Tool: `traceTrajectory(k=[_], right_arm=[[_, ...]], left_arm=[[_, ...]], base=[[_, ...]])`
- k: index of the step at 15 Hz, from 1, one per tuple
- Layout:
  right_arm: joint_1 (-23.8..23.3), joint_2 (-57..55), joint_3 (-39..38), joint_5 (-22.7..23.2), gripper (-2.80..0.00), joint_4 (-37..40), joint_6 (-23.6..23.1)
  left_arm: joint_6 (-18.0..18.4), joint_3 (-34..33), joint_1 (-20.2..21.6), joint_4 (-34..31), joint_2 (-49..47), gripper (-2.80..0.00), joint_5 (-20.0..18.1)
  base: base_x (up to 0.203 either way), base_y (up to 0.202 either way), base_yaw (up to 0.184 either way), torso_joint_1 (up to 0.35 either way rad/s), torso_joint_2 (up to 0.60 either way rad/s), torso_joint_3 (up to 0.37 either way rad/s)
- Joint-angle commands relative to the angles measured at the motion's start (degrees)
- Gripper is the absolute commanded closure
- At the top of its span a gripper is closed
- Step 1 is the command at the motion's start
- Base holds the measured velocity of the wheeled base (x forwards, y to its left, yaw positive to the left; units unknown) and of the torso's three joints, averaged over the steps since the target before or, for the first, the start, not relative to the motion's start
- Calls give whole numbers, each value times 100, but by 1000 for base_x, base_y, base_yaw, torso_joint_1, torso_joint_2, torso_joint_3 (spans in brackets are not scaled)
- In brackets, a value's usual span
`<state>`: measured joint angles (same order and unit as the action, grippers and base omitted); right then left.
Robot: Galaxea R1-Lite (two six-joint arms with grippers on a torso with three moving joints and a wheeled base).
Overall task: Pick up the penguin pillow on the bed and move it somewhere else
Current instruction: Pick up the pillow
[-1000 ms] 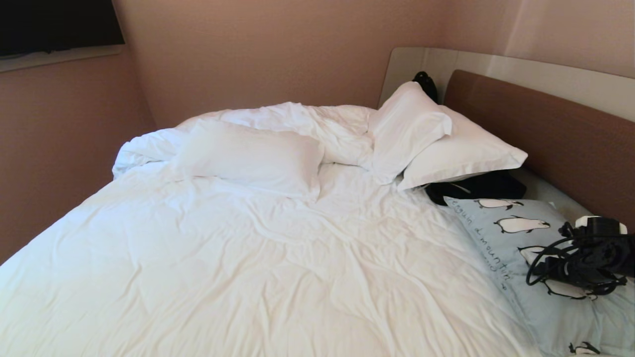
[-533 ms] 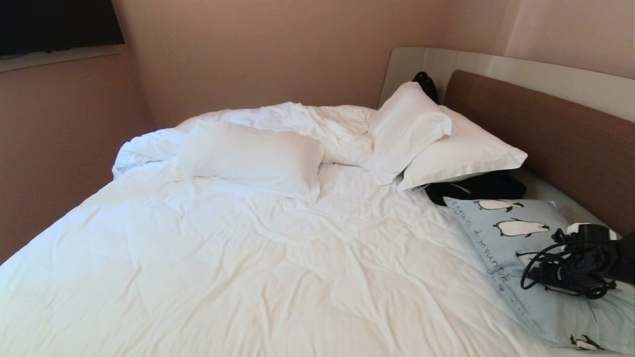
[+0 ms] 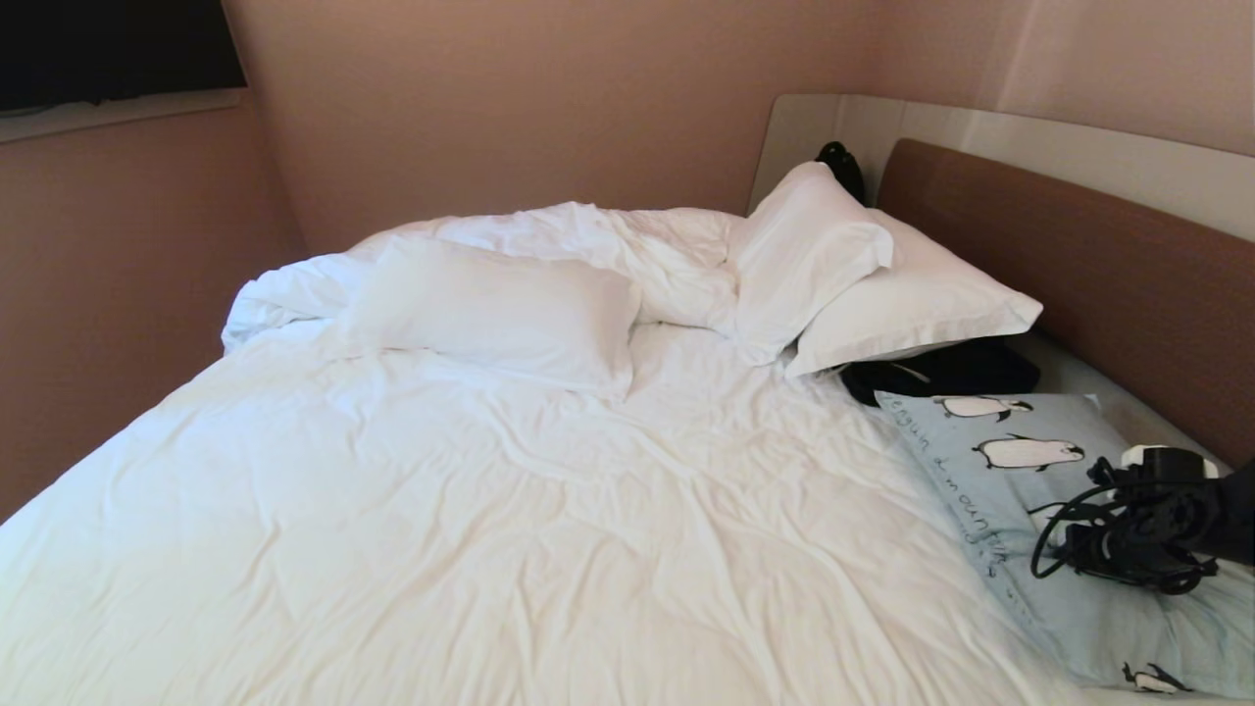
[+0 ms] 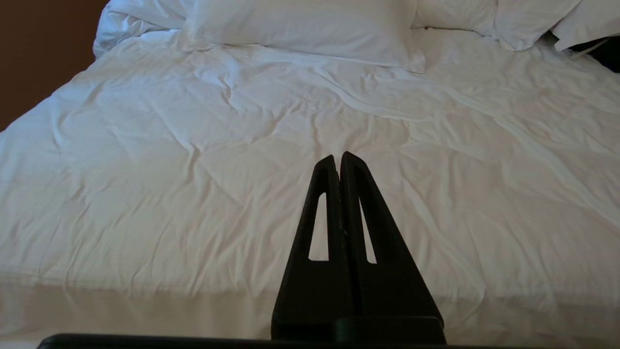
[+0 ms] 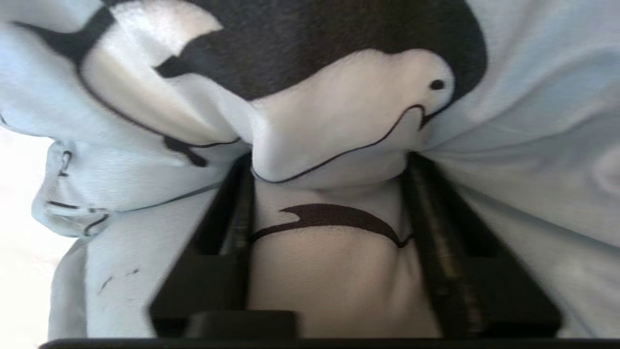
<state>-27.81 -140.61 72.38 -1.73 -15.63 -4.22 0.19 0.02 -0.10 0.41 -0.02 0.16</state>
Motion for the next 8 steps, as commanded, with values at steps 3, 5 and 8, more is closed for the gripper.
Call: traceTrajectory(k=[3, 5, 8], right_arm=[[-23, 173, -65, 5, 0, -2, 61], [-45, 386, -69, 0, 0, -2, 168], [-49, 824, -96, 13, 0, 14, 451]], left_arm=[[-2, -2, 1, 2, 2, 0, 2], [-2, -2, 1, 2, 2, 0, 2], [-2, -2, 1, 2, 2, 0, 2]], base=[[0, 0, 0, 0, 0, 0], [0, 0, 0, 0, 0, 0], [0, 0, 0, 0, 0, 0]])
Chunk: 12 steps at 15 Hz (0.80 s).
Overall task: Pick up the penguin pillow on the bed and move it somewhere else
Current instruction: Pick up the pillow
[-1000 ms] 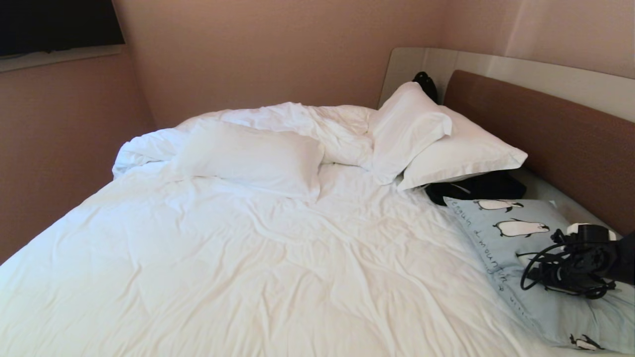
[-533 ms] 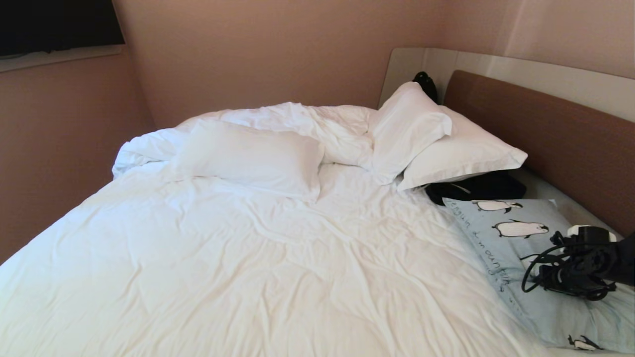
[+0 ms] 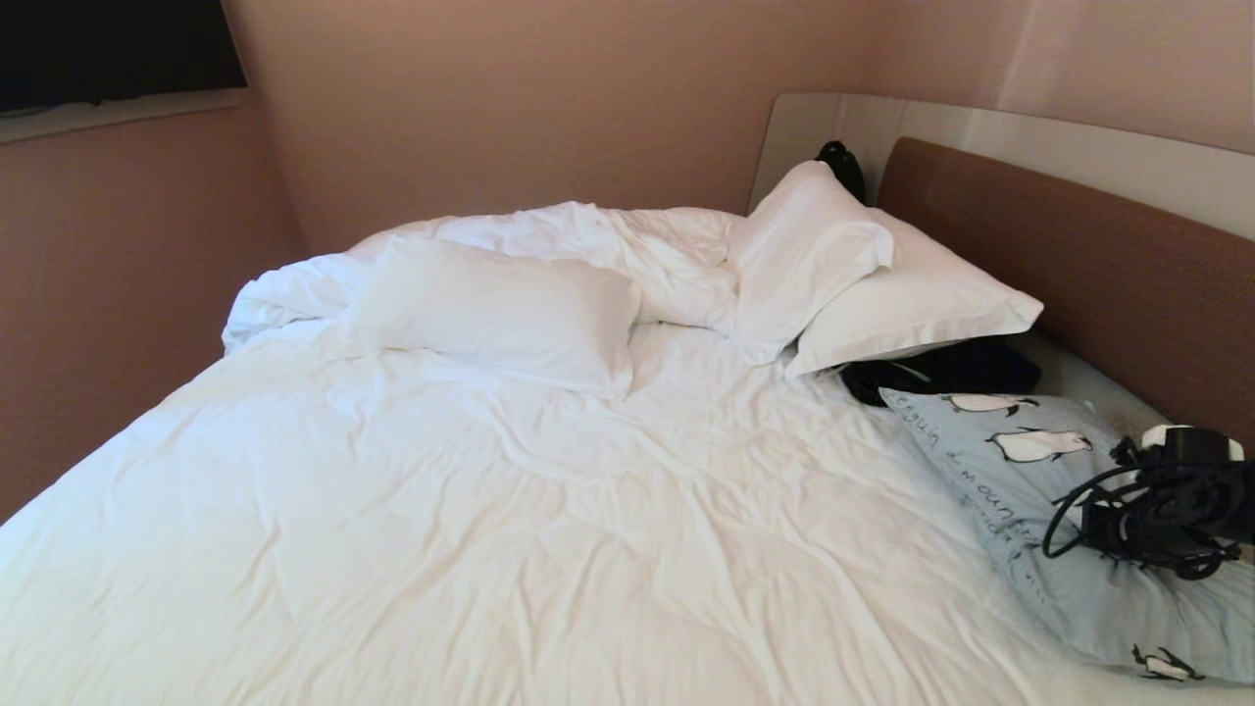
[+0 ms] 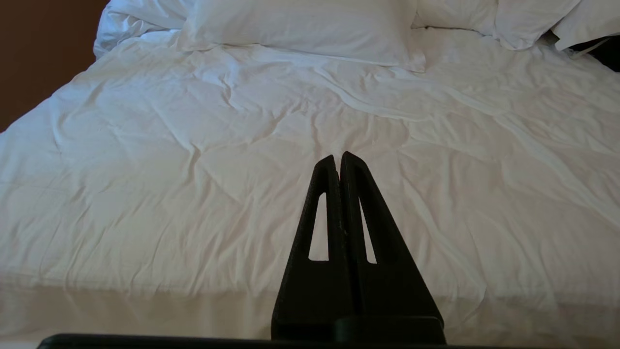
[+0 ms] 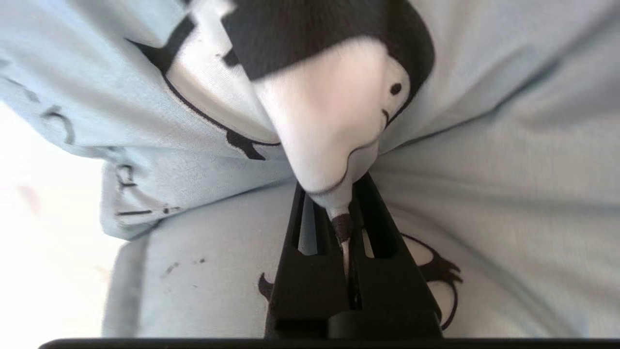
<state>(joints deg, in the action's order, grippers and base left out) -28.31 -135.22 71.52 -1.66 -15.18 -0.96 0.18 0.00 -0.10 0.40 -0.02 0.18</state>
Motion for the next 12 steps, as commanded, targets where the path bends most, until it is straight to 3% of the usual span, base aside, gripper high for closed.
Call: traceTrajectory(k=[1, 12], right_arm=[[1, 400, -49, 8, 0, -36, 172], [0, 2191, -55, 8, 0, 465, 695]], left_arm=[[-1, 0, 1, 4, 2, 0, 0], [-1, 0, 1, 4, 2, 0, 0]], base=[[0, 0, 0, 0, 0, 0], [0, 0, 0, 0, 0, 0]])
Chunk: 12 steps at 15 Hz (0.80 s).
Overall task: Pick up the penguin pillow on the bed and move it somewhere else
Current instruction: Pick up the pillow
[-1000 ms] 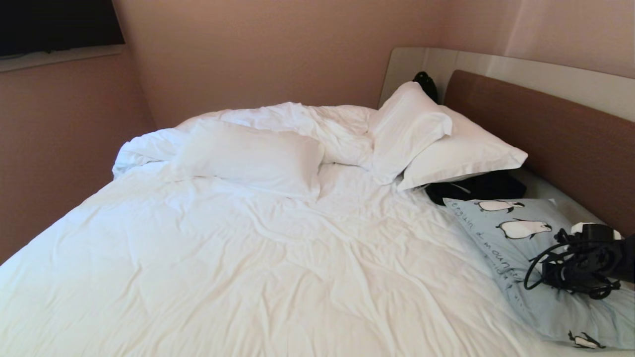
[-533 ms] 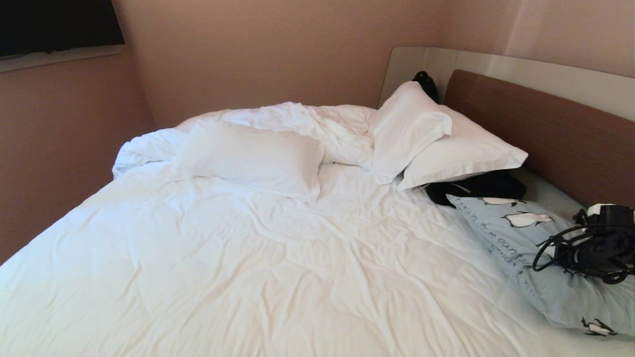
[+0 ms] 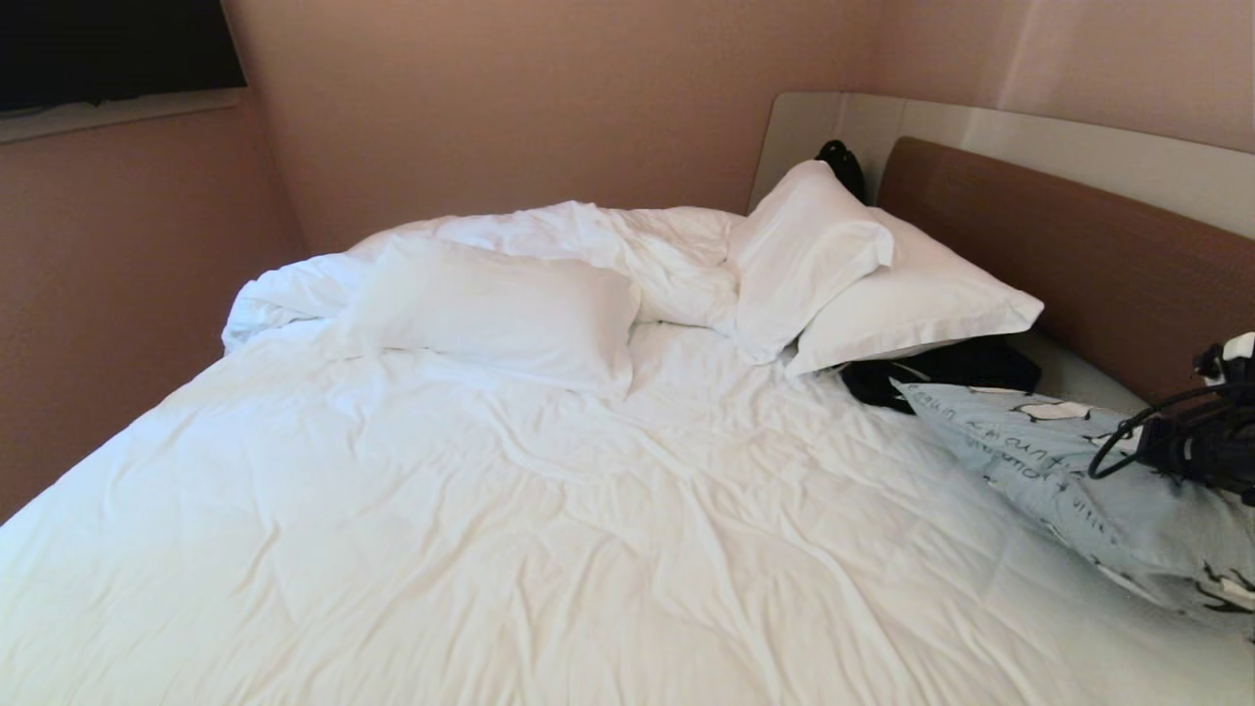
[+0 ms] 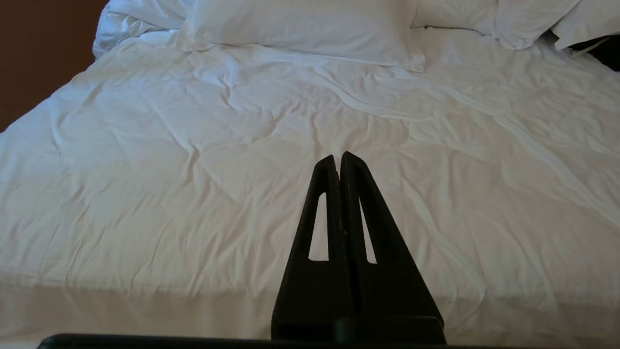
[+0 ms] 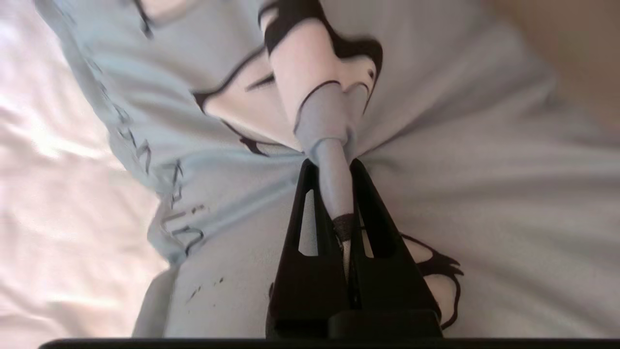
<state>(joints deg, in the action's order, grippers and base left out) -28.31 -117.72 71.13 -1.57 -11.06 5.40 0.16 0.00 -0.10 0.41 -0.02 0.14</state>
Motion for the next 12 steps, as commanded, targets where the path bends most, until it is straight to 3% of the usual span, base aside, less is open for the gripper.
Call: traceTrajectory(k=[1, 5, 8, 12], right_arm=[[0, 618, -29, -1, 0, 67, 117], [9, 1335, -36, 14, 0, 420, 381], [2, 1835, -34, 323, 0, 698, 686], [1, 2472, -128, 442, 0, 895, 733]], left_arm=[[2, 0, 1, 2, 2, 0, 4], [2, 0, 1, 2, 2, 0, 4], [2, 0, 1, 2, 2, 0, 4], [2, 0, 1, 2, 2, 0, 4]], base=[[0, 0, 0, 0, 0, 0], [0, 0, 0, 0, 0, 0], [0, 0, 0, 0, 0, 0], [0, 0, 0, 0, 0, 0]])
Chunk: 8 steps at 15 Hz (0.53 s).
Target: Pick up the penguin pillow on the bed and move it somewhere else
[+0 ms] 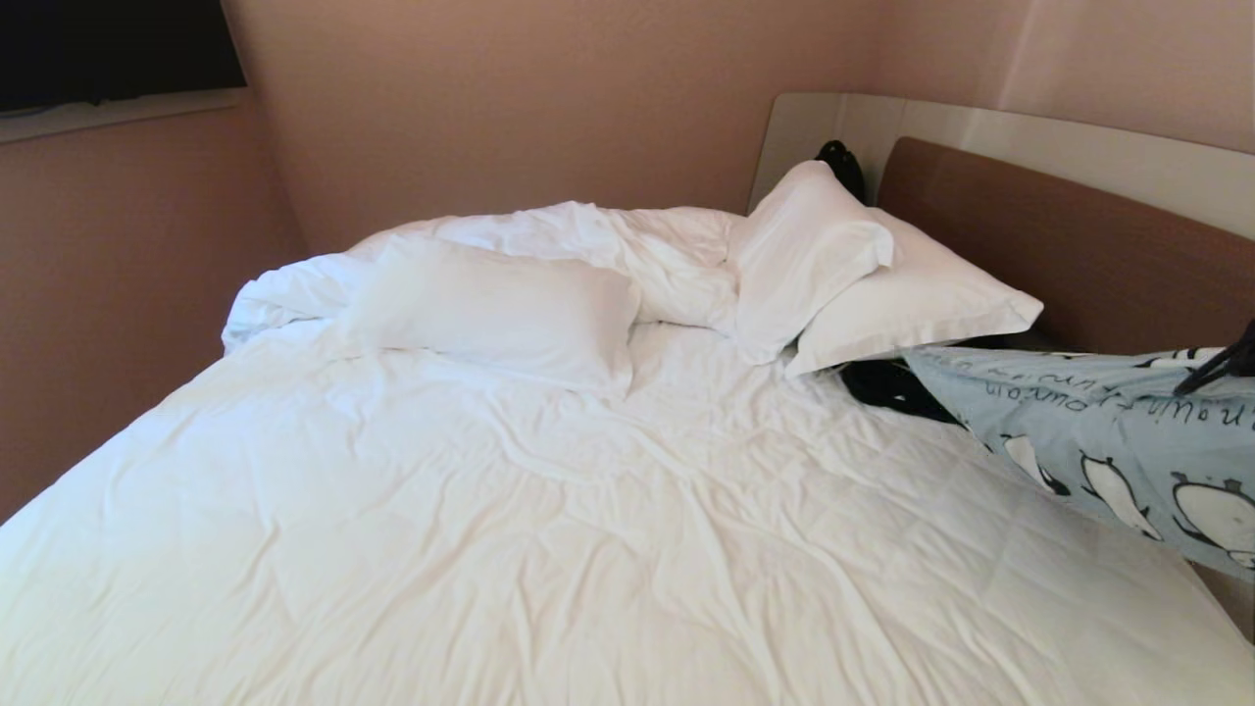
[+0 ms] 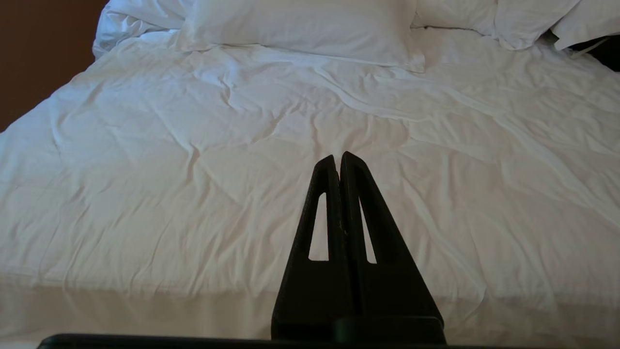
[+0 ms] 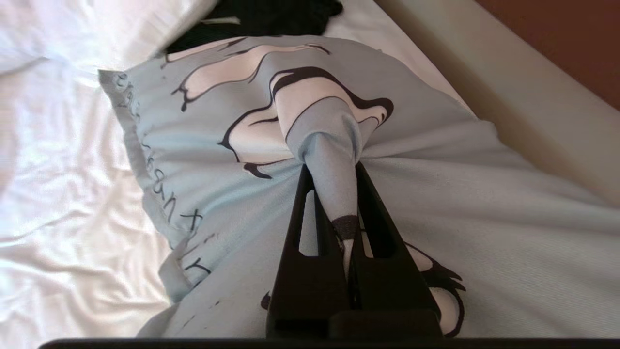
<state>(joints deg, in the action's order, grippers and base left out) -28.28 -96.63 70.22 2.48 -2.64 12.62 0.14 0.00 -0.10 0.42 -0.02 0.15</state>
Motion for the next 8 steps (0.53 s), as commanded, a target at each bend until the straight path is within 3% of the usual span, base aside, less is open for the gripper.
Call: traceTrajectory(k=[1, 8], right_arm=[[2, 533, -110, 72, 0, 58, 16], [15, 1840, -974, 129, 0, 71, 30]], left_arm=[[4, 0, 1, 2, 2, 0, 2], [2, 0, 1, 2, 2, 0, 2]], base=[[0, 0, 0, 0, 0, 0], [0, 0, 0, 0, 0, 0]])
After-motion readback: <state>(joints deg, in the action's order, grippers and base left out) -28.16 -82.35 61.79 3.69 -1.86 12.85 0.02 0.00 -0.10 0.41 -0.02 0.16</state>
